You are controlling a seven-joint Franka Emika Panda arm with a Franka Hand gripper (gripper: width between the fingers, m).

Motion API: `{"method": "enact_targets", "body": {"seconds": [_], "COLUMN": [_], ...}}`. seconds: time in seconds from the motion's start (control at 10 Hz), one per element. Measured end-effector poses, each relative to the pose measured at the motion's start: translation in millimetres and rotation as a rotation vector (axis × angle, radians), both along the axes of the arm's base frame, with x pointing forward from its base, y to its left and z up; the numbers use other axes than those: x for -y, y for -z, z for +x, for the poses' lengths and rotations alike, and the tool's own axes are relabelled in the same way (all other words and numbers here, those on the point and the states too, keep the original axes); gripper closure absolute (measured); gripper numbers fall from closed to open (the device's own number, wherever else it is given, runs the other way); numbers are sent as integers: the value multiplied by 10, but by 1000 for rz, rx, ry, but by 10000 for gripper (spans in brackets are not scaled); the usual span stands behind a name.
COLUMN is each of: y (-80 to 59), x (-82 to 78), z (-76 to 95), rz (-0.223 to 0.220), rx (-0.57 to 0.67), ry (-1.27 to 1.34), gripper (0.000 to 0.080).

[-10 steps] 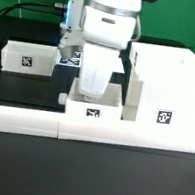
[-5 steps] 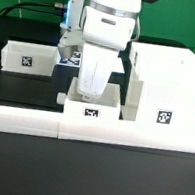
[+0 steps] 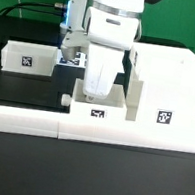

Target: Assemble drawer

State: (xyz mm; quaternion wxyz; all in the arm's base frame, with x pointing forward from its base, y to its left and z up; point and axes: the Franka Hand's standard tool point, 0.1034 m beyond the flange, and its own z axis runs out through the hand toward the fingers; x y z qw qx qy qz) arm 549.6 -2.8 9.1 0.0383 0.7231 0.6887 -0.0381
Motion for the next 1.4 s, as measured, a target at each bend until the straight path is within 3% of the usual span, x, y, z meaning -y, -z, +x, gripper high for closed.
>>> {"method": "enact_targets", "body": {"seconds": [1.1,1.4], "y": [13,4], "x": [-13,-28], "z": [4,-2], "rz": [10,-19], "rx": [35,8], "ry": [27,-16], "gripper": [757,757]}}
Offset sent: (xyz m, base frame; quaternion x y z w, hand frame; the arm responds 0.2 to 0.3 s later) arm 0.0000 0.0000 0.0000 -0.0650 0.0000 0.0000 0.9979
